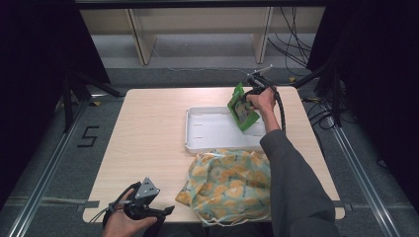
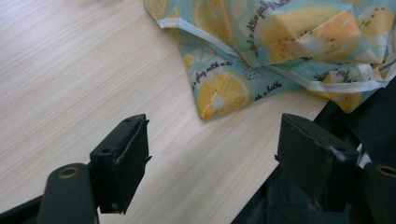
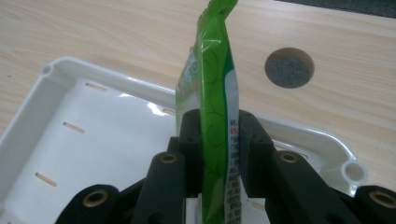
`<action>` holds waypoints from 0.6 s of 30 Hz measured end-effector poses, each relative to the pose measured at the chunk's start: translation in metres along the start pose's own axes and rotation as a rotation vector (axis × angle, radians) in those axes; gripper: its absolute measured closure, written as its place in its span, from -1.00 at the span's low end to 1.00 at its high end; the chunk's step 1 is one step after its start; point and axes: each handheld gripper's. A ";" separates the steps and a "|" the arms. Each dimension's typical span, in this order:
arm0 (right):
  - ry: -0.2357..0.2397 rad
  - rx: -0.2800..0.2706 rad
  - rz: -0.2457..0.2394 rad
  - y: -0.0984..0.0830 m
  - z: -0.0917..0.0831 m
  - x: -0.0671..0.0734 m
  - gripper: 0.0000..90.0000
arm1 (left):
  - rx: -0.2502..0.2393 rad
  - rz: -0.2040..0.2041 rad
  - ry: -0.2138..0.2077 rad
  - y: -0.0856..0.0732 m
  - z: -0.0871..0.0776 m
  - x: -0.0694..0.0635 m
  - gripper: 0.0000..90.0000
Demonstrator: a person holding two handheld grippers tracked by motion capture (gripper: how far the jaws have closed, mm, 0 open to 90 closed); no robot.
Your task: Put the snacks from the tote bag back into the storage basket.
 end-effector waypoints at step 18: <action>0.009 0.006 0.057 -0.010 0.001 -0.012 0.56 | 0.002 -0.015 0.004 0.000 0.000 -0.001 -0.45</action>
Point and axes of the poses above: each handheld gripper's, and its own axes: z roughly forward along the jaws, y roughly out of its top, x roughly to its left, and after that the axes turned 7 degrees about -z, right-handed
